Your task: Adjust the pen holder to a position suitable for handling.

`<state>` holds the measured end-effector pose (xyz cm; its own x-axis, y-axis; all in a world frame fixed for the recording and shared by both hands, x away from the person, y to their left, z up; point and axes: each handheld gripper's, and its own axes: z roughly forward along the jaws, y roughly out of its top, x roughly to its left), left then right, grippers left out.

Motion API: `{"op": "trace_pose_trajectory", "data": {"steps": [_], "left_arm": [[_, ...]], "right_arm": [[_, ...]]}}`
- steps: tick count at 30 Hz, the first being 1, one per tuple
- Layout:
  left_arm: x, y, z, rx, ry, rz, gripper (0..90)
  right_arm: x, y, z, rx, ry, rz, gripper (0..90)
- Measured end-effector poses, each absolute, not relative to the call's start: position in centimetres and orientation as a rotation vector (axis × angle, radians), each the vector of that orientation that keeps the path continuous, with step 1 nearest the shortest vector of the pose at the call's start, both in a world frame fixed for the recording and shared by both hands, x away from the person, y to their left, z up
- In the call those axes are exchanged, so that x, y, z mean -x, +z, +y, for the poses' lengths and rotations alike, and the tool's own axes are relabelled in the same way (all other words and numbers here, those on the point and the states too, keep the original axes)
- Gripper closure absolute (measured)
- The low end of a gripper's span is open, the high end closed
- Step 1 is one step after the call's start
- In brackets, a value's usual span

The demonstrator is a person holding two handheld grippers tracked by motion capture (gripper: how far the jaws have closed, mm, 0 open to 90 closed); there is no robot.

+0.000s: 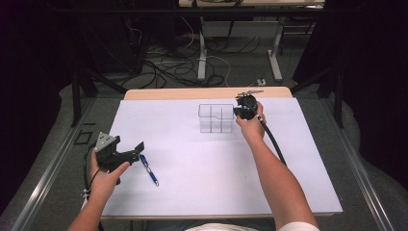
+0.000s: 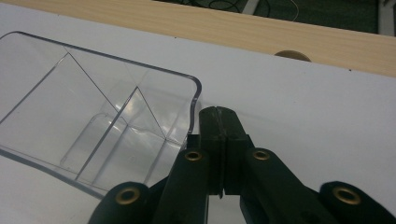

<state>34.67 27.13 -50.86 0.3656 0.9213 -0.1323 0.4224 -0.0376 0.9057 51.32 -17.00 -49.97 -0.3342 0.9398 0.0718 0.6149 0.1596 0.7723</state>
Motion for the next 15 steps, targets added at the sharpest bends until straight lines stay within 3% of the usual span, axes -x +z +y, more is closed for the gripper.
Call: {"op": "trace_pose_trajectory", "data": {"steps": [15], "left_arm": [[-34.66, -50.86, 27.15, -1.635, 0.635, 1.225, 0.1]], "right_arm": [[-51.34, -50.13, -16.55, -1.469, 1.019, 2.014, 90.0]]}}
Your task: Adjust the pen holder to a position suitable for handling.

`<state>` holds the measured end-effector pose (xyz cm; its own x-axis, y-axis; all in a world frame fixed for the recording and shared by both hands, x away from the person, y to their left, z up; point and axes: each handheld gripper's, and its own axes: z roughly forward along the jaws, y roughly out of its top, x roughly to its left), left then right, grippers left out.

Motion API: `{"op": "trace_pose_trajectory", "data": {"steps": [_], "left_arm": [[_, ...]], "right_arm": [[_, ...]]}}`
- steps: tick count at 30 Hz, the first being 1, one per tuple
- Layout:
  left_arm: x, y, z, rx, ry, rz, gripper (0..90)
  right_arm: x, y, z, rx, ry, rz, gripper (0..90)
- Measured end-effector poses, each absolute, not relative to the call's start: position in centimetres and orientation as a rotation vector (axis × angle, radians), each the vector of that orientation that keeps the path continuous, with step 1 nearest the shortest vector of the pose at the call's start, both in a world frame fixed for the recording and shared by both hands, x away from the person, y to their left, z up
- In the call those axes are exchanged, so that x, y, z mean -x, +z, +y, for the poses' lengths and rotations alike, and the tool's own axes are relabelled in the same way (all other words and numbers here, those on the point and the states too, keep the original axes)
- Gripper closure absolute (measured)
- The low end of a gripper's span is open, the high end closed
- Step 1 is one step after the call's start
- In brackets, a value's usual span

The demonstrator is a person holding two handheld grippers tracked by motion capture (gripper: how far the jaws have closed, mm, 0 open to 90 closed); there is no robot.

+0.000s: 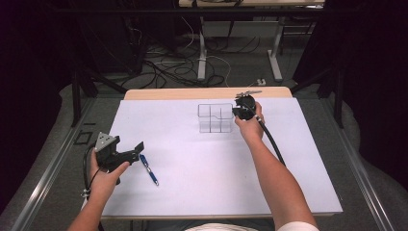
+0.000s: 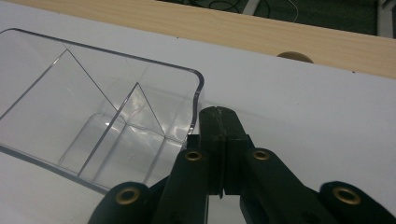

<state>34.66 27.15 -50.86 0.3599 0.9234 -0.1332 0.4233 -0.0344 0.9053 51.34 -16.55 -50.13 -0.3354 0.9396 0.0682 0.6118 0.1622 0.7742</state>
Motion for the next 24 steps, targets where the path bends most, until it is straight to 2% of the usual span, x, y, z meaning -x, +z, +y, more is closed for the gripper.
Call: {"op": "trace_pose_trajectory", "data": {"steps": [24], "left_arm": [[-34.7, -50.8, 27.2, -1.637, 0.635, 1.225, 0.1]], "right_arm": [[-51.0, -50.4, -14.8, -1.457, 1.054, 2.05, 90.0]]}}
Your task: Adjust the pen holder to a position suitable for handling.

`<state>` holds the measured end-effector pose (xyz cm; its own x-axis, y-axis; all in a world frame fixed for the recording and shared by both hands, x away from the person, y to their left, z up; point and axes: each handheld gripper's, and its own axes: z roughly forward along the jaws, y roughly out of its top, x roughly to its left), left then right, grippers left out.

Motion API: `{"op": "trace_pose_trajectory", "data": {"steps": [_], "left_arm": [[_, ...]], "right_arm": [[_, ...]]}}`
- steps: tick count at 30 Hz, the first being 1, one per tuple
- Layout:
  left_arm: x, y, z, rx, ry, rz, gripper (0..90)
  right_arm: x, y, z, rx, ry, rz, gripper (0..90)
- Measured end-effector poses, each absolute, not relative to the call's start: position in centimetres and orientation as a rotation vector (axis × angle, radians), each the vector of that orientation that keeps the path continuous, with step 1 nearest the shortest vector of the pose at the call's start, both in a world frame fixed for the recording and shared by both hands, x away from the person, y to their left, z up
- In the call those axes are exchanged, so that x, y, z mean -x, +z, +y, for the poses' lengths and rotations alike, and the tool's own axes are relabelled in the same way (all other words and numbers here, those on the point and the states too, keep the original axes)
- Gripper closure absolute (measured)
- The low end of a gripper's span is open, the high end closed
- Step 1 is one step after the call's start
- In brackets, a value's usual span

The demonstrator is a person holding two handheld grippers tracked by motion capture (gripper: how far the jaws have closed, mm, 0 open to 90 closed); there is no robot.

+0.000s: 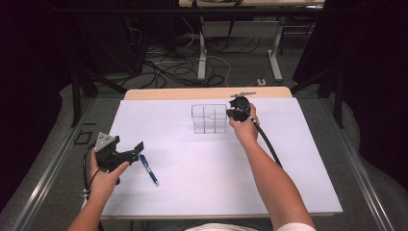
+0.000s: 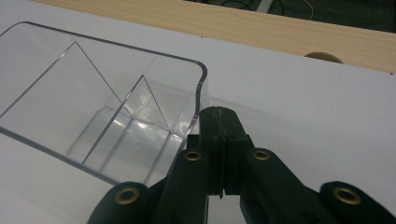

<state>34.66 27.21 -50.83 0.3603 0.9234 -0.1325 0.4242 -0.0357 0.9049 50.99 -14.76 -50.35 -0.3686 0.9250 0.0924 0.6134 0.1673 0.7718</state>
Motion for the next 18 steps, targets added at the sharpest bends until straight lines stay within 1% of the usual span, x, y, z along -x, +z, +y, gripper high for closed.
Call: {"op": "trace_pose_trajectory", "data": {"steps": [18], "left_arm": [[-34.65, -50.76, 27.31, -1.634, 0.641, 1.223, 0.1]], "right_arm": [[-50.74, -50.39, -14.37, -1.475, 1.073, 2.046, 89.9]]}}
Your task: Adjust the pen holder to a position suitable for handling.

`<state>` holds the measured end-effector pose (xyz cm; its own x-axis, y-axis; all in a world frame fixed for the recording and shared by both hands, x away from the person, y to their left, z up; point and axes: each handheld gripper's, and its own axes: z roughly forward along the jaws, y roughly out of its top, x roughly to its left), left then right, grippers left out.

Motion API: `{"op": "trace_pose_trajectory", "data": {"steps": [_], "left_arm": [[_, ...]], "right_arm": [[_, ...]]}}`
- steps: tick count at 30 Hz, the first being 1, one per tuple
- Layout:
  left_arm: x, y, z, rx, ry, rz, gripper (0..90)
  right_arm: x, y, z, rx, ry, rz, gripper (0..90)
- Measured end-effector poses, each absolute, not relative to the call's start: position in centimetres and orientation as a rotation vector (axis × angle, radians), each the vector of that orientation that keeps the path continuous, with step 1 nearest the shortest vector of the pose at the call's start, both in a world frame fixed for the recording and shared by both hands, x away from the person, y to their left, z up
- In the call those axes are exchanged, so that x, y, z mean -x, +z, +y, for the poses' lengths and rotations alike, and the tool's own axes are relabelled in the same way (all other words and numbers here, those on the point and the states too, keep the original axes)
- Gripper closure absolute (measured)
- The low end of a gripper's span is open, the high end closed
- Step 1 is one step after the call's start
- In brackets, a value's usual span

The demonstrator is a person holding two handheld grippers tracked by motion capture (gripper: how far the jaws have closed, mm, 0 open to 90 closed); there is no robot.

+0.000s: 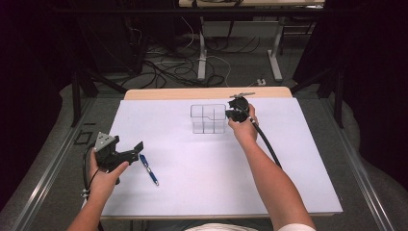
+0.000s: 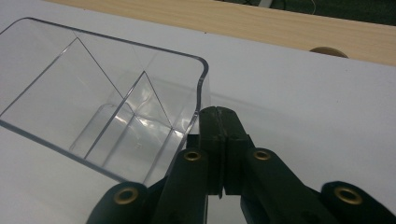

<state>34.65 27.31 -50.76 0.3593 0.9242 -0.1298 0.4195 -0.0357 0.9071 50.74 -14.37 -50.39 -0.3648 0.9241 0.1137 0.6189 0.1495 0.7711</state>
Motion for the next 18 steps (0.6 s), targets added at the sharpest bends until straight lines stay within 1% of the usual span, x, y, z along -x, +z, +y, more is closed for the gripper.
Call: {"op": "trace_pose_trajectory", "data": {"steps": [11, 15, 18], "left_arm": [[-34.6, -50.8, 27.4, -1.628, 0.645, 1.231, 0.2], [-34.6, -50.8, 27.4, -1.629, 0.649, 1.23, 0.1], [-34.5, -50.7, 27.5, -1.63, 0.65, 1.23, 0.2]], "right_arm": [[-49.7, -48.5, -14.4, -1.35, 1.059, 2.064, 82.1], [-49.1, -47.5, -14.2, -1.273, 1.068, 2.074, 77.0], [-48.7, -46.7, -13.8, -1.22, 1.051, 2.099, 69.9]]}}
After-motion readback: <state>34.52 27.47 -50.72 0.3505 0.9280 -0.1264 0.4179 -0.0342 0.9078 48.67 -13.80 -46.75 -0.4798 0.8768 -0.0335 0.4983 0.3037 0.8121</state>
